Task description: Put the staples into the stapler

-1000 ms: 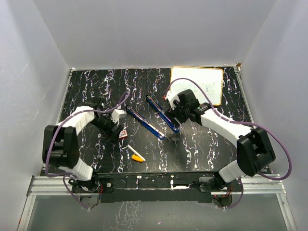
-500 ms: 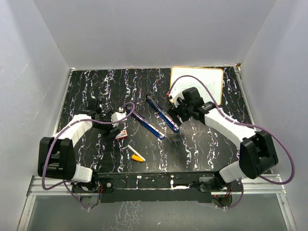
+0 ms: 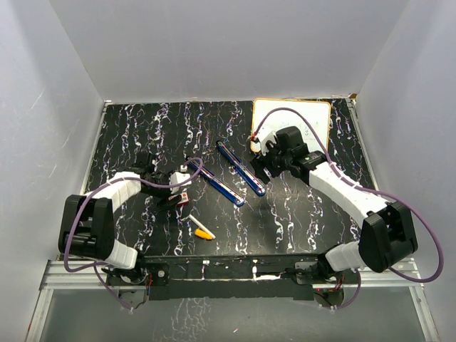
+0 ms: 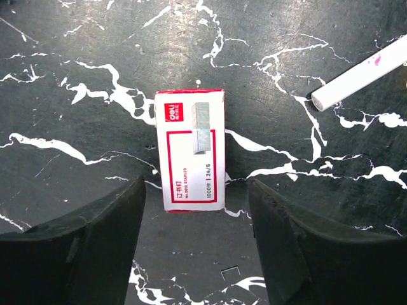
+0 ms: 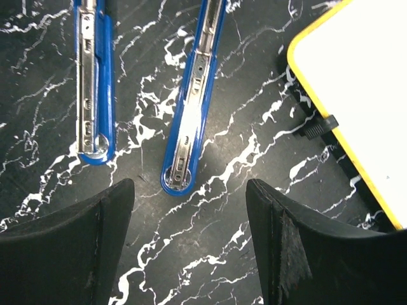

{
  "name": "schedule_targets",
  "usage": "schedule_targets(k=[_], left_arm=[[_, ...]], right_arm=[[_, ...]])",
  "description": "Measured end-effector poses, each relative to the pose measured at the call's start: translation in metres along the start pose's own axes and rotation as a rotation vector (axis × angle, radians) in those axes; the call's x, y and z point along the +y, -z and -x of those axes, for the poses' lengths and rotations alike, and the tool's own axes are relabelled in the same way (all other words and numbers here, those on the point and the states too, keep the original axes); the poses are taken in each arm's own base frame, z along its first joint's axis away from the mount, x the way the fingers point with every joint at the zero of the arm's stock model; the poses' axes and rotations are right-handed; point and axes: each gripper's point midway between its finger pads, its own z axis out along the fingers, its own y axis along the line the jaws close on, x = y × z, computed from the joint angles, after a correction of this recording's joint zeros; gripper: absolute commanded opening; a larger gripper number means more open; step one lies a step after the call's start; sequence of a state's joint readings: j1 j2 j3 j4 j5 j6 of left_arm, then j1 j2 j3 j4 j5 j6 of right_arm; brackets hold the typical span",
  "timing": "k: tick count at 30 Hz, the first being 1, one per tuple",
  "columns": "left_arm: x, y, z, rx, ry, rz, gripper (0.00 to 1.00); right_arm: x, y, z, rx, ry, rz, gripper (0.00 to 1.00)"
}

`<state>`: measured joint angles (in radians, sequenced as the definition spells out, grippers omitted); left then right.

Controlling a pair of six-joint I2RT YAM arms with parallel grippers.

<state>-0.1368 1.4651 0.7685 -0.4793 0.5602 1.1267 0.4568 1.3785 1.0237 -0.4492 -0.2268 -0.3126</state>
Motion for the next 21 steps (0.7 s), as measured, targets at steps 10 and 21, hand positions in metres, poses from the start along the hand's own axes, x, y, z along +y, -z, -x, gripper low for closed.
schedule_targets(k=[10, 21], left_arm=[[0.0, -0.01, -0.002, -0.014, -0.024, 0.017, 0.35], [-0.01, -0.006, 0.008, -0.073, -0.047, 0.02, 0.28]], right_arm=[[0.04, -0.016, 0.032, -0.142, -0.02, 0.261, 0.68], [0.122, -0.076, 0.056, -0.179, -0.158, 0.598, 0.64]])
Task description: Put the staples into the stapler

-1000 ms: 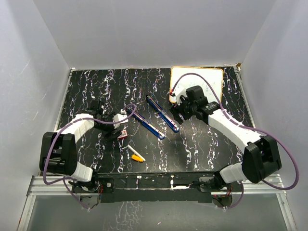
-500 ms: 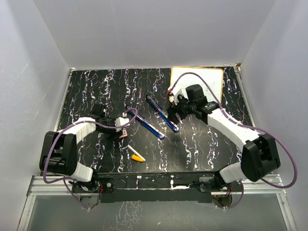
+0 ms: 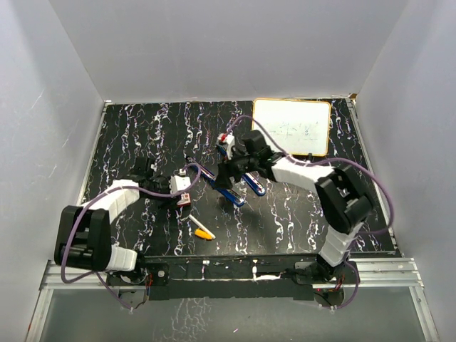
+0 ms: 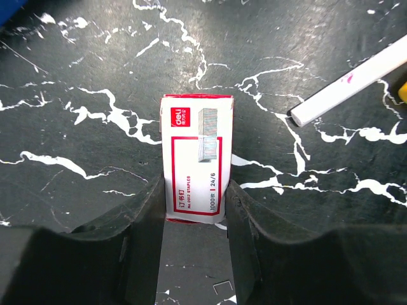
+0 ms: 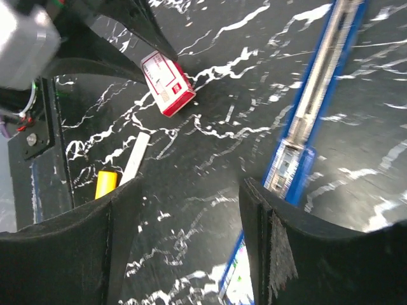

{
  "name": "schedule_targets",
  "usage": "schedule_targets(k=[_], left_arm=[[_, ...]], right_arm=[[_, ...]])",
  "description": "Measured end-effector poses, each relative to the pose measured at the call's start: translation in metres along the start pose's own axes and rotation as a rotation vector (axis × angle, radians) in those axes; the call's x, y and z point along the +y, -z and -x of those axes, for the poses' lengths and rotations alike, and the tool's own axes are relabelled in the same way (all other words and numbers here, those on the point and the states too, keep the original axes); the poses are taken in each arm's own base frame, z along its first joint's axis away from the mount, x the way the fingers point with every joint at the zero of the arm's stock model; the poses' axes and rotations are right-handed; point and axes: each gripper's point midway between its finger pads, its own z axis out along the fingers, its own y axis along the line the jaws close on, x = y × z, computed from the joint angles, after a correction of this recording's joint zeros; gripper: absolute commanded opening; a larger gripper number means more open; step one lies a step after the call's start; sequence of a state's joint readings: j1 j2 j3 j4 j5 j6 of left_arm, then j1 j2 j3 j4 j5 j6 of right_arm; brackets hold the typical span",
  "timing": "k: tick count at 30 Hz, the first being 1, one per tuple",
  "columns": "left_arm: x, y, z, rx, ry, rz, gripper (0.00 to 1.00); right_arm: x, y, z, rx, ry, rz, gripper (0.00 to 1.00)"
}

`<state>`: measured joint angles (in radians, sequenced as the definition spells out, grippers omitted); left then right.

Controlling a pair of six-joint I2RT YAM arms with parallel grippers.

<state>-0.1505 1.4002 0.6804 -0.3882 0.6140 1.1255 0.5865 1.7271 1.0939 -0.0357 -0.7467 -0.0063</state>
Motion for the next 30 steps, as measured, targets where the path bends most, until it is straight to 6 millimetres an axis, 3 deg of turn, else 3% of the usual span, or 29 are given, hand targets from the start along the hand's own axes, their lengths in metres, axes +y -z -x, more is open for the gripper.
schedule_targets(k=[4, 9, 30], left_arm=[[0.0, 0.009, 0.012, -0.041, -0.035, 0.033, 0.29], [-0.002, 0.016, 0.024, -0.079, -0.053, 0.044, 0.29], [-0.014, 0.021, 0.03, -0.102, -0.033, 0.015, 0.29]], right_arm=[[0.013, -0.038, -0.019, 0.043, -0.066, 0.082, 0.64], [0.018, -0.065, -0.037, 0.091, -0.153, 0.132, 0.64], [0.043, -0.1, -0.025, 0.091, -0.287, 0.293, 0.53]])
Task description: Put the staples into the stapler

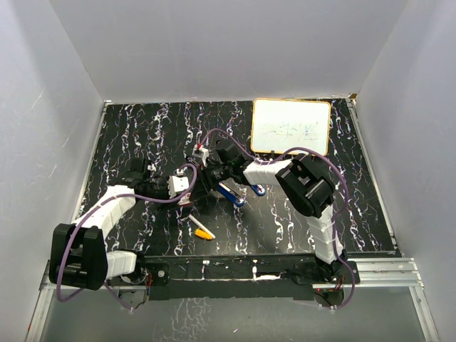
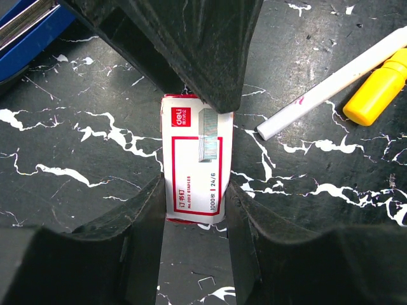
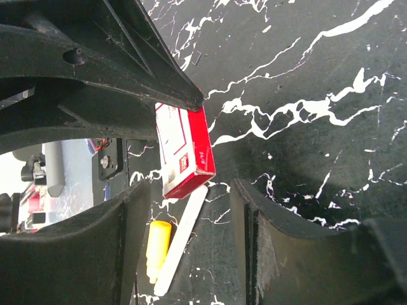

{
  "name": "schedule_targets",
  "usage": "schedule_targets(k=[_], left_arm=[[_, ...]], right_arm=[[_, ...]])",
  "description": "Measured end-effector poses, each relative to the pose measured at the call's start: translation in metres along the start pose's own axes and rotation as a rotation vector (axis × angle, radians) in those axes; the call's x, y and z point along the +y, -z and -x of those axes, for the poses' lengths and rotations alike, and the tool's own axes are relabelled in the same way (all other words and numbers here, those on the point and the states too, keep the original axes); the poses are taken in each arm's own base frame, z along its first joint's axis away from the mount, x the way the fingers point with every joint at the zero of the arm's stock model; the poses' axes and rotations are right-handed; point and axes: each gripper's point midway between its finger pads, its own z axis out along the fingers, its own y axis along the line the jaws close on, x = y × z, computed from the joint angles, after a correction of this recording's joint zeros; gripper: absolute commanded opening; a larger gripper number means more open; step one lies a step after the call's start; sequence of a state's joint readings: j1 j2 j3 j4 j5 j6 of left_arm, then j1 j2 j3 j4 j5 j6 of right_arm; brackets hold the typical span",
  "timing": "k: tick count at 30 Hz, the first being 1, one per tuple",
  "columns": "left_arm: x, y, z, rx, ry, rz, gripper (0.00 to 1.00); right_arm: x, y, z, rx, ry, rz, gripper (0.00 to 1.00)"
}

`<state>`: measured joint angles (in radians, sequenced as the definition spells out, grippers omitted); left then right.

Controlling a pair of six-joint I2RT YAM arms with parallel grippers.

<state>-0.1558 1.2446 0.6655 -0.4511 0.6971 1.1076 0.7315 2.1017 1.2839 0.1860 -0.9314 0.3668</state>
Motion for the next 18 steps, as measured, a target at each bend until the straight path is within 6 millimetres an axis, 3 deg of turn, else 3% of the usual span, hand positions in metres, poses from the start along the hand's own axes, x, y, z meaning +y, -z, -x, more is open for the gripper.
schedule_targets(k=[4, 13, 18], left_arm=[[-0.001, 0.0, 0.0, 0.001, -0.002, -0.003, 0.3], [-0.002, -0.001, 0.0, 0.003, -0.006, -0.009, 0.31], [-0.002, 0.0, 0.001, 0.004, -0.002, -0.015, 0.32]], right_arm=[[0.001, -0.004, -0.002, 0.009, -0.008, 0.017, 0.49], [-0.009, -0.003, -0.01, 0.031, 0.027, 0.004, 0.66], [-0.007, 0.016, -0.01, 0.042, 0.199, -0.042, 0.7]])
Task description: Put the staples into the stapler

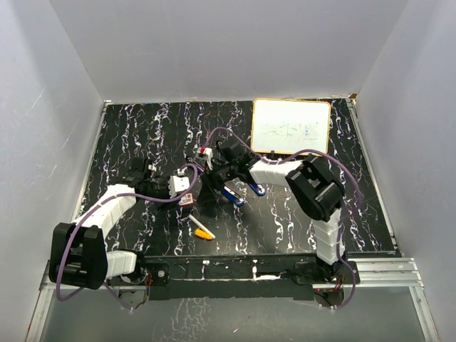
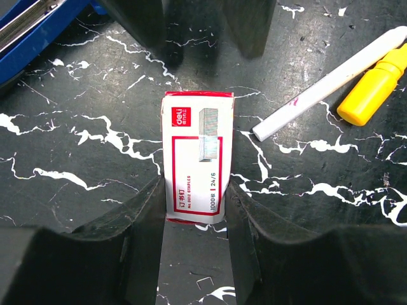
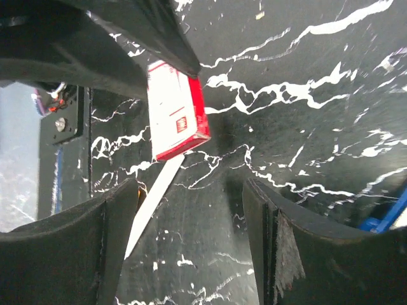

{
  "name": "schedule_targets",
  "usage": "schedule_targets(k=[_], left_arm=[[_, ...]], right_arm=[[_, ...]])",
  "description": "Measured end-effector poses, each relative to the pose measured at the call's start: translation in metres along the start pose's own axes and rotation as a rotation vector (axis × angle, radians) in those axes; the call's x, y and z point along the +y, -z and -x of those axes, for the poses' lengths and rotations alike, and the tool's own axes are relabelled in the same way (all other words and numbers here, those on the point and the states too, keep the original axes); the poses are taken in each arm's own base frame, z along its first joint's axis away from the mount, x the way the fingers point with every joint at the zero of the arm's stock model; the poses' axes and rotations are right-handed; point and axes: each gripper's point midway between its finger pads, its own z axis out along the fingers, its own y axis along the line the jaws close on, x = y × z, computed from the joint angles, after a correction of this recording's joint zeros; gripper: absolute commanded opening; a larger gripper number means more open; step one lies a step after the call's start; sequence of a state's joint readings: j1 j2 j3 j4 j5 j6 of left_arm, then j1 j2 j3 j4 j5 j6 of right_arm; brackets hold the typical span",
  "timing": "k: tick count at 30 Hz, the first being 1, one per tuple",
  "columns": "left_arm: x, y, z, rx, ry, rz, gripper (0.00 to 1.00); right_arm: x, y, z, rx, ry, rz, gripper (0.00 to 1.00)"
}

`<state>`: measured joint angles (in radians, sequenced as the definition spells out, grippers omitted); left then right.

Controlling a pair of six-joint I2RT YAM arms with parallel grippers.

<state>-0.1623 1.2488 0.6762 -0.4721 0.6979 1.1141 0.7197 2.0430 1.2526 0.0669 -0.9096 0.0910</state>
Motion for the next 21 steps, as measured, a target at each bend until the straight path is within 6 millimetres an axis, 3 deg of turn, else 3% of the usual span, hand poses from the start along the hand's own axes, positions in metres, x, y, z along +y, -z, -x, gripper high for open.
schedule_targets(k=[5, 10, 17, 21], left_arm=[[0.003, -0.002, 0.004, -0.001, -0.001, -0.01, 0.32], [0.004, -0.011, 0.014, 0.001, -0.025, -0.045, 0.33], [-0.001, -0.048, 0.028, 0.038, -0.075, -0.156, 0.33], [-0.011, -0.07, 0.027, 0.071, -0.095, -0.207, 0.39]], right_arm=[[0.018, 0.037, 0.027, -0.047, 0.206, -0.048, 0.7], [0.023, 0.093, 0.045, -0.108, 0.334, -0.144, 0.7], [0.008, 0.176, 0.022, -0.134, 0.341, -0.348, 0.72], [0.013, 0.198, 0.006, -0.134, 0.35, -0.425, 0.72]])
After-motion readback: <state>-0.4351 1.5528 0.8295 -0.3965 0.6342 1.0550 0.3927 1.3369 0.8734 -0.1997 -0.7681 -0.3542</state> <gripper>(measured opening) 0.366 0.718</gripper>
